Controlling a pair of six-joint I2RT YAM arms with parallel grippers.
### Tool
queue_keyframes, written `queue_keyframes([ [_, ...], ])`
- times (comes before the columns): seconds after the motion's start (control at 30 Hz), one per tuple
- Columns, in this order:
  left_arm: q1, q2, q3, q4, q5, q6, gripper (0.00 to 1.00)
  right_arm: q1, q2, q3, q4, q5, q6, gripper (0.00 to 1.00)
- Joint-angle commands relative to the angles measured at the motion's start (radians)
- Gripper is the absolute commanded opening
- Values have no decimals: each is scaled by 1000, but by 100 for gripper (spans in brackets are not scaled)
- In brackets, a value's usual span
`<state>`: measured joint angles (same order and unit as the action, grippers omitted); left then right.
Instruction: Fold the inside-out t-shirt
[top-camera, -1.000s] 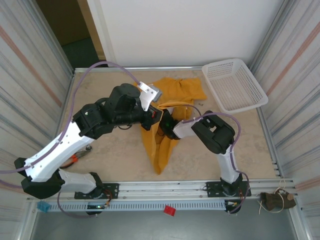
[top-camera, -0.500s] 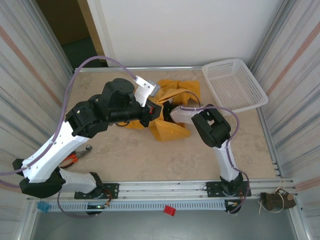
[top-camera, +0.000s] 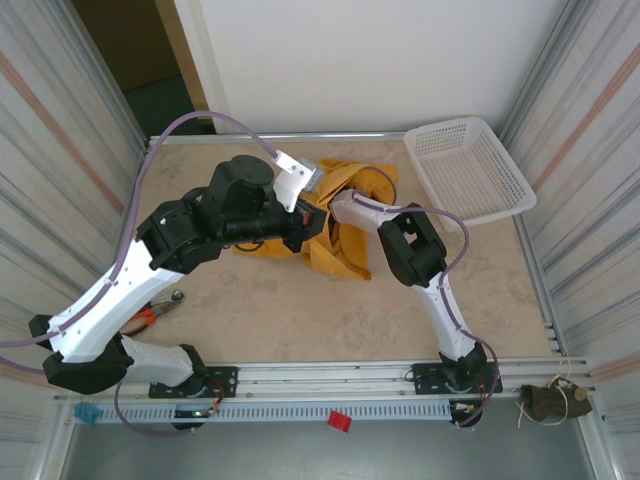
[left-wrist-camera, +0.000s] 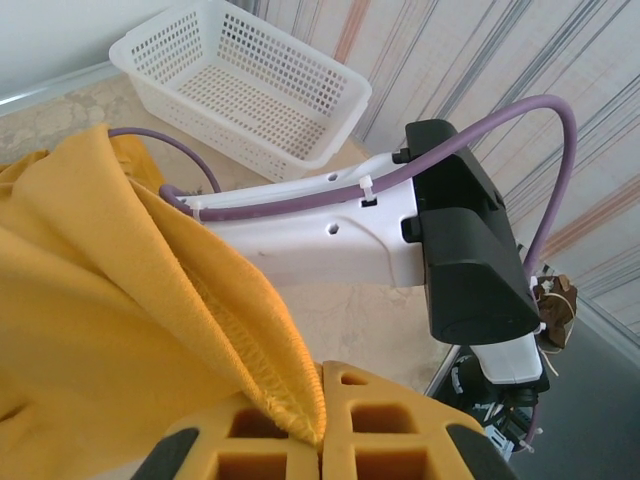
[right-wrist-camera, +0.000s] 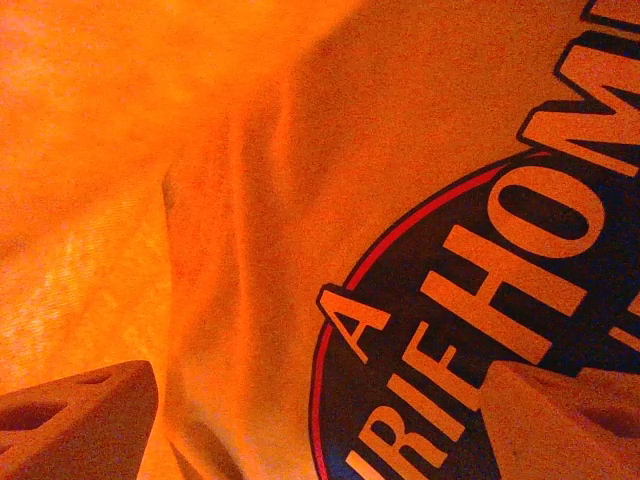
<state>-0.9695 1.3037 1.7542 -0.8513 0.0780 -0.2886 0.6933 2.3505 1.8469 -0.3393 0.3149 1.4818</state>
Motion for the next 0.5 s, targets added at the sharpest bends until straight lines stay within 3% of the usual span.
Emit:
queue_keyframes([
  [0.0, 2, -34, 26, 82, 9, -12, 0, -15, 80, 8, -224, -20, 37, 83],
  [0.2, 2, -77, -12, 116, -37, -23, 0, -27, 76, -12, -276, -40, 99, 66],
  [0.47, 8, -121, -112, 134, -103, -29, 0, -7, 37, 17, -445, 84, -62, 78],
])
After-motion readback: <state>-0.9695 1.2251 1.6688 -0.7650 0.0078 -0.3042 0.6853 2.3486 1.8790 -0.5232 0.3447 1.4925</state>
